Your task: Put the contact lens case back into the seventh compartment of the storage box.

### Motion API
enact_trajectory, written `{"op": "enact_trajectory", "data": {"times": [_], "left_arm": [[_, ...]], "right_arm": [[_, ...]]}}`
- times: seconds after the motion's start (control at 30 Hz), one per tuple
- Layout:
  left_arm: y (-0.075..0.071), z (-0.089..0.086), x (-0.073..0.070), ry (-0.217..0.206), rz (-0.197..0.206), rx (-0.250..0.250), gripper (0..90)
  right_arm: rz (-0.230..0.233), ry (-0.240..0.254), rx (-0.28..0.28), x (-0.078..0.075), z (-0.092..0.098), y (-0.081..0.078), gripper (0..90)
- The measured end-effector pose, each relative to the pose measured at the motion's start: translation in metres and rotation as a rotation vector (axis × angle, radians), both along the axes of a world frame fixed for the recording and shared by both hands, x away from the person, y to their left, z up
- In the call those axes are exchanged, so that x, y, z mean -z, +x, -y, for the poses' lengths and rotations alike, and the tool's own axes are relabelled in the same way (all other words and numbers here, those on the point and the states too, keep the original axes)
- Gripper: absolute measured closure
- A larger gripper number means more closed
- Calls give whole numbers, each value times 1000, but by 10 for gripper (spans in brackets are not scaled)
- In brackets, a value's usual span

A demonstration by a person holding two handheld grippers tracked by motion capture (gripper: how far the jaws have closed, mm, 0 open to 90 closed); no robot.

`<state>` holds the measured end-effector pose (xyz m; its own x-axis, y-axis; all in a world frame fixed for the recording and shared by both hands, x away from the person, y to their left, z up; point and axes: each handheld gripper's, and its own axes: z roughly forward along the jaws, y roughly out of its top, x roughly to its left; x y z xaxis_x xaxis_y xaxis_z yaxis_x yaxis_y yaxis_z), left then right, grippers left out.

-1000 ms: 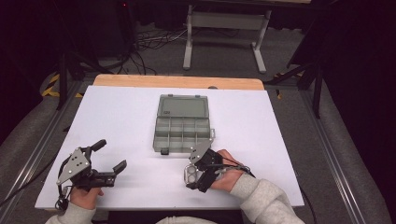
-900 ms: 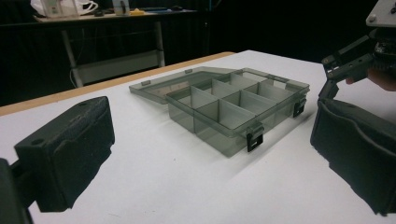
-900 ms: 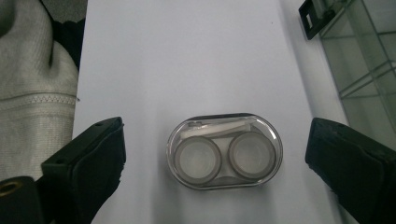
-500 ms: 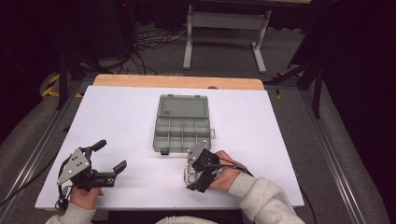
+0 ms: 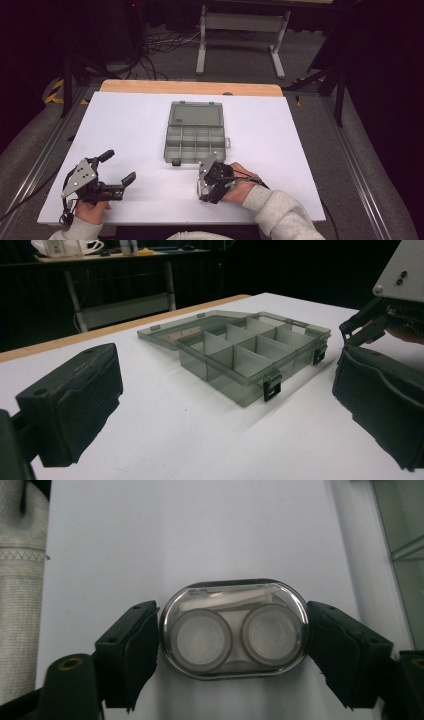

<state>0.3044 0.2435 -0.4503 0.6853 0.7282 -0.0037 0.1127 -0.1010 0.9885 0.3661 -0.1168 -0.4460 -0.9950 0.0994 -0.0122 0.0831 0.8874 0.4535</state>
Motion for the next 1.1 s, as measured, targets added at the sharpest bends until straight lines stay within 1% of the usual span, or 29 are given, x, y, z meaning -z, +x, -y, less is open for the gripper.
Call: {"op": "enact_trajectory", "data": {"times": [0.03, 0.87, 0.93, 0.97, 1.03, 1.1], "left_arm": [[0, 0, 0, 0, 0, 0, 4], [0, 0, 0, 0, 1, 3, 4], [0, 0, 0, 1, -1, 3, 4], [0, 1, 0, 2, 0, 3, 4], [0, 0, 0, 3, -1, 3, 4], [0, 0, 0, 3, -1, 2, 4]], "right_arm": [[9, -1, -4, 0, 0, 0, 261], [10, -2, 6, -1, 0, -1, 267], [13, 3, 14, -3, 1, -2, 268], [22, 14, 9, -4, 1, -2, 268], [26, 24, 13, -7, 2, -3, 267], [30, 50, 12, -10, 3, -4, 268]]}}
